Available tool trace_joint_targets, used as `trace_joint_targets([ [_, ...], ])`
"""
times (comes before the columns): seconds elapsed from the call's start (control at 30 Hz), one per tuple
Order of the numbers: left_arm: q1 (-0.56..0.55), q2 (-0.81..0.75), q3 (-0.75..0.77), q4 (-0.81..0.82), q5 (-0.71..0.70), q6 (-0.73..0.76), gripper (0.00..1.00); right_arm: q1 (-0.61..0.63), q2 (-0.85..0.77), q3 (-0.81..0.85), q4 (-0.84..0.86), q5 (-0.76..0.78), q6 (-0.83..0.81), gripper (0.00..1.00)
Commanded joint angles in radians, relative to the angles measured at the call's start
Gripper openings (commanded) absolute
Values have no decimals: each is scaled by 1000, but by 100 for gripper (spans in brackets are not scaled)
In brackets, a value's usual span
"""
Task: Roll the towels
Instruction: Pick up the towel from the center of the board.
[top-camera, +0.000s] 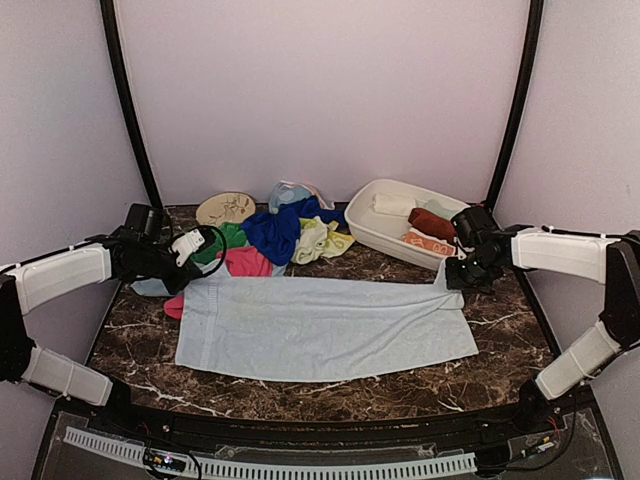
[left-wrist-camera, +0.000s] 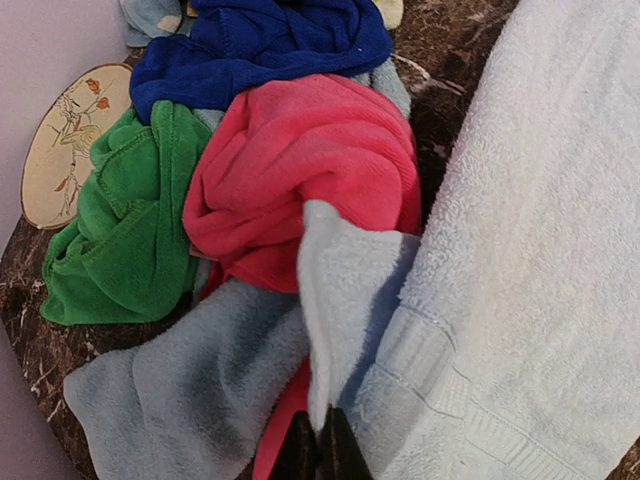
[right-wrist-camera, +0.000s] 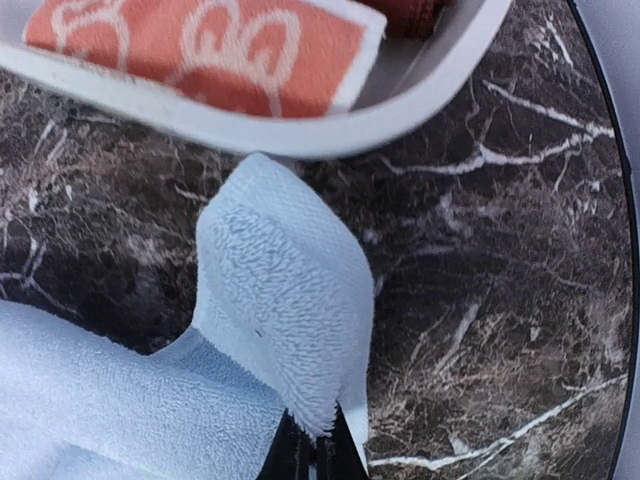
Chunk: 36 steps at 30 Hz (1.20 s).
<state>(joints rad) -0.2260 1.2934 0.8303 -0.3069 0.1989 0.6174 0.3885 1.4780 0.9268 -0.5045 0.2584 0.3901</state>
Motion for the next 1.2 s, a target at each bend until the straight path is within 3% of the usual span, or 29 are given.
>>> trace_joint_targets([
  [0.0,8,-118,-139,-13,44,41,3,30,-61,-86,18,-6,69,0],
  [0.1,9,-147,-202,-4,46,42,8,63,-67,-111,22,-22,93,0],
  [0.23,9,-128,-211,-14,32,48,42,73,-54,-109,26,-26,104,0],
  [0.37,8,-63,-111,-42,62,63,53,79,-35,-95,21,-38,100,0],
  [0.6,7,205,111,-137,105,15,54,98,-42,-124,6,-40,99,0],
  [0.7,8,275,159,-197,150,-3,50,99,-56,-133,-2,-41,102,0],
  [0.83,8,257,154,-248,223,1,47,99,-72,-130,-21,-38,95,0],
  [1.1,7,173,193,-302,220,-50,48,99,-90,-95,-66,-21,83,0],
  [1.17,3,174,185,-313,218,-57,48,99,-88,-75,-82,-16,78,5],
])
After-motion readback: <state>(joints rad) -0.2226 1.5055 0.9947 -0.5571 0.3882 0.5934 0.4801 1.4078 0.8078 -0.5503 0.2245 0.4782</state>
